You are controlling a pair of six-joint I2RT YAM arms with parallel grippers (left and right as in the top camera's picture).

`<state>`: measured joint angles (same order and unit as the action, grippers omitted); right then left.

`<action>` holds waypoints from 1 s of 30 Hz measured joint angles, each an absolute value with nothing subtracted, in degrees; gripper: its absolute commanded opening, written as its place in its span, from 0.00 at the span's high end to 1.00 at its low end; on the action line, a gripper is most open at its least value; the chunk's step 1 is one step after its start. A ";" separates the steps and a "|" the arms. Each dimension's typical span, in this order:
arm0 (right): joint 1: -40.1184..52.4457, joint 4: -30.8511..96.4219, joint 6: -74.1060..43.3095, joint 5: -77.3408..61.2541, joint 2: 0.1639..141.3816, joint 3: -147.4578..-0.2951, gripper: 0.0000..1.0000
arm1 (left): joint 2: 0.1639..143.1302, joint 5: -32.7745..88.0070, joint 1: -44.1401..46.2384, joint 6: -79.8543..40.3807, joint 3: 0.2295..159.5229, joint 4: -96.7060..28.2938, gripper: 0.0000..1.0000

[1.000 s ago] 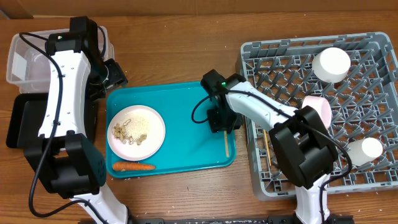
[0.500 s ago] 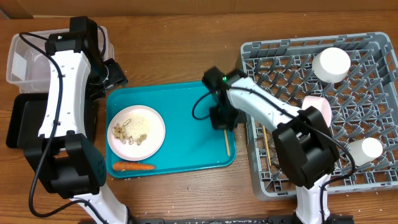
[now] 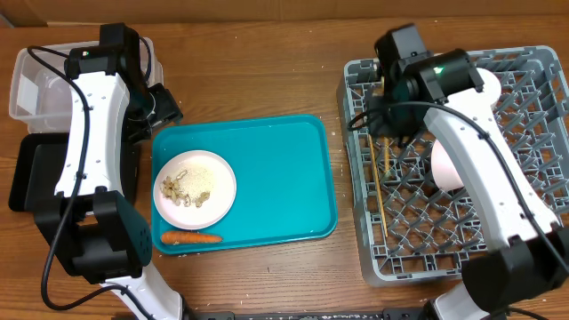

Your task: Sort waste into correct bins and load items into the dishwasher

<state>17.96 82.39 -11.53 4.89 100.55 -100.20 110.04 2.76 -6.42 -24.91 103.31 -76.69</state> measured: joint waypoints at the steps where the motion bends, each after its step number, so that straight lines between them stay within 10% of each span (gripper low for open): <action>1: 17.56 82.08 -10.85 4.69 100.95 -98.08 0.96 | 110.04 2.76 -6.42 -24.91 103.31 -76.71 0.35; 7: 17.41 76.23 -8.45 0.91 102.74 -86.94 0.94 | 110.04 2.76 -6.42 -24.91 103.31 -76.62 0.35; 11: 17.61 72.31 -8.36 -0.10 102.76 -81.58 0.66 | 110.04 2.76 -6.37 -24.91 103.31 -76.64 0.34; 17: 17.67 72.99 -8.84 -1.04 102.63 -82.43 0.57 | 110.04 2.76 -6.37 -24.91 103.31 -76.93 0.33; 21: 17.08 72.86 -10.22 0.51 100.79 -88.86 0.31 | 110.04 2.74 -6.22 -24.91 103.31 -78.67 0.32; 30: 1.45 72.05 -8.54 -0.56 93.38 -101.67 0.18 | 110.04 2.74 1.43 -24.93 103.31 -82.30 0.32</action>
<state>1.45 72.05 -8.54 -0.56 93.38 -101.67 110.04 2.74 1.43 -24.93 103.31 -82.30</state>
